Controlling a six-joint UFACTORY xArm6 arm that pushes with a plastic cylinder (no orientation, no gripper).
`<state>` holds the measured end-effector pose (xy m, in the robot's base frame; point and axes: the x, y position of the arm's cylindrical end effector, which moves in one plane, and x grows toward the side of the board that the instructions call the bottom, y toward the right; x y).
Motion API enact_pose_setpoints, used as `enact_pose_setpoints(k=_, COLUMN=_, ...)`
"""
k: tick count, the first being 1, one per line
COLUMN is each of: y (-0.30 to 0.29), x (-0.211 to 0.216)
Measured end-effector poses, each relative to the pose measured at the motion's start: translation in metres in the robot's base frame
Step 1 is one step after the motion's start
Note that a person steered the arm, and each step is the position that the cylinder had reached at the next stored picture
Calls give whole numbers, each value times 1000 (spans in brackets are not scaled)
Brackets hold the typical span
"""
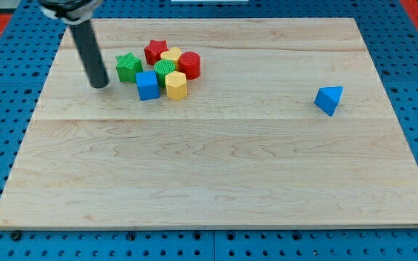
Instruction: Move your arm to the right side of the blue triangle
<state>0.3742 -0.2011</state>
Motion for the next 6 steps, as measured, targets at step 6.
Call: enact_pose_setpoints(k=6, y=426, x=41)
